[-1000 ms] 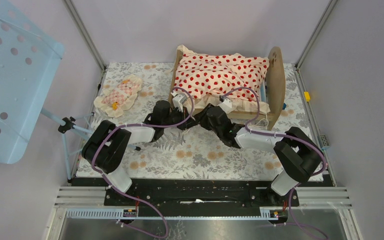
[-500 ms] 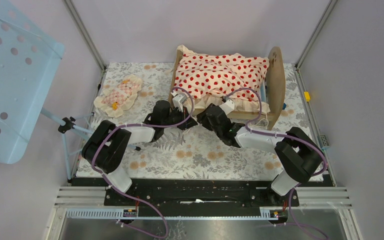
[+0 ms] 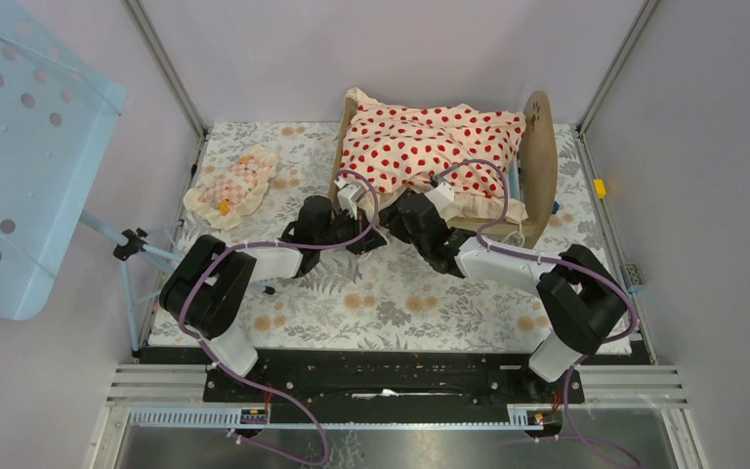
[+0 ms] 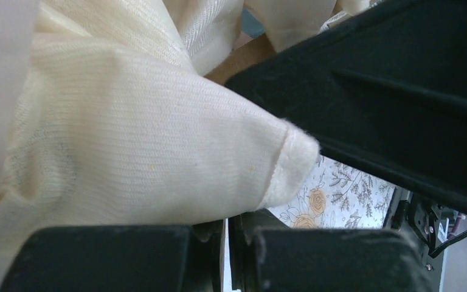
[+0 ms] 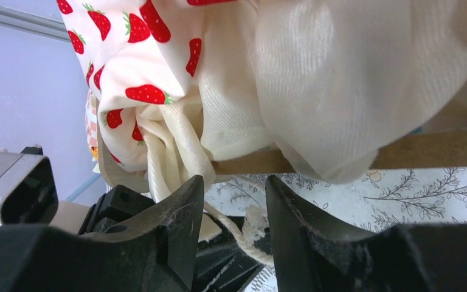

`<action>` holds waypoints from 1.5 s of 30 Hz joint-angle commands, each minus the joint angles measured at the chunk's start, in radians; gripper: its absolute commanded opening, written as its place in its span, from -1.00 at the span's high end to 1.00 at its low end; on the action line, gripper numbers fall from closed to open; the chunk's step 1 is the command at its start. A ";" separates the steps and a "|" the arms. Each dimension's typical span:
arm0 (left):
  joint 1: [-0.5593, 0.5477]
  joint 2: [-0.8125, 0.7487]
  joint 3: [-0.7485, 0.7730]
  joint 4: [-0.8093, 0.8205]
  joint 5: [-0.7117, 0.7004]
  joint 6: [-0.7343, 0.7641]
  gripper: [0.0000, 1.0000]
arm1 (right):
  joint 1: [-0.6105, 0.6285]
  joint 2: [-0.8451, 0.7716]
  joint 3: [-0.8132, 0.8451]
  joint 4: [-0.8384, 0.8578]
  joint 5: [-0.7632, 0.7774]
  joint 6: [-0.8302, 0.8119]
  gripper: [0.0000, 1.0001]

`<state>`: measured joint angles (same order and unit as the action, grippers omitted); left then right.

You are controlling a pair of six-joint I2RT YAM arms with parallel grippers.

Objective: Set up the pet bed
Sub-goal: Tie the ropes to the bed frame.

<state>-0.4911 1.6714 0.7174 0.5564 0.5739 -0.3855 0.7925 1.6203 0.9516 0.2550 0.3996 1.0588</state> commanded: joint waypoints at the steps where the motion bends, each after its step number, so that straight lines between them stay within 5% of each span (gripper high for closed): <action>1: -0.004 0.001 -0.006 0.070 0.040 0.012 1.00 | -0.013 0.042 0.070 -0.049 -0.025 0.000 0.01; 20: -0.004 0.016 0.021 0.066 0.026 0.004 1.00 | -0.013 0.053 0.051 -0.075 -0.125 0.036 0.15; 34: -0.004 0.012 0.017 0.066 0.024 -0.003 1.00 | -0.012 0.045 0.029 -0.080 -0.119 0.055 1.00; 36: -0.004 0.010 0.014 0.066 0.024 -0.003 1.00 | -0.012 0.042 0.027 -0.089 -0.102 0.057 1.00; 45: -0.004 -0.054 -0.008 -0.026 -0.013 0.045 0.39 | -0.012 0.017 0.030 -0.149 0.007 0.016 1.00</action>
<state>-0.4911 1.6829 0.7177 0.5323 0.5747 -0.3729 0.7860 1.6810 0.9836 0.1505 0.3153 1.0966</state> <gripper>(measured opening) 0.269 0.020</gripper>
